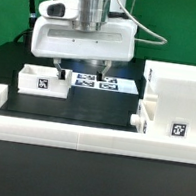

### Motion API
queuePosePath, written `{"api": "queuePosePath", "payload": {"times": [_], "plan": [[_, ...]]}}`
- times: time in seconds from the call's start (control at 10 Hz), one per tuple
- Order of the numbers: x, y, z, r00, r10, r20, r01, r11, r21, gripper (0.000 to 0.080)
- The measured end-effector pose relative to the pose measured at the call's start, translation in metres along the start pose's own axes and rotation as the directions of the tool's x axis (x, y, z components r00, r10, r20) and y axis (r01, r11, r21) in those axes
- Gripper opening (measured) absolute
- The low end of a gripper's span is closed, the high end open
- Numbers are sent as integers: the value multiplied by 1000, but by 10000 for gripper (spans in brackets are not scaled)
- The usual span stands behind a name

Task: Assemble drawer

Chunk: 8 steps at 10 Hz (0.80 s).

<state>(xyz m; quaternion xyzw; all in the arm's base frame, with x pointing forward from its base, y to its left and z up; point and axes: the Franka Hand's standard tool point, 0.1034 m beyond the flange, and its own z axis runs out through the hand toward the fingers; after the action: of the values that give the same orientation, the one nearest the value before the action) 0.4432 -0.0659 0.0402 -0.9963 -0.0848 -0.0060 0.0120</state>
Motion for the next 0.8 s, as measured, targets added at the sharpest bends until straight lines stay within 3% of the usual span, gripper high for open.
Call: {"api": "queuePosePath", "payload": {"times": [0.6,0.8], "plan": [[-1,0,1,1000,-2,-2,2,1000,0,649],[-6,-2,-8,1000,26,-9,-26,1000,-7,649]]}}
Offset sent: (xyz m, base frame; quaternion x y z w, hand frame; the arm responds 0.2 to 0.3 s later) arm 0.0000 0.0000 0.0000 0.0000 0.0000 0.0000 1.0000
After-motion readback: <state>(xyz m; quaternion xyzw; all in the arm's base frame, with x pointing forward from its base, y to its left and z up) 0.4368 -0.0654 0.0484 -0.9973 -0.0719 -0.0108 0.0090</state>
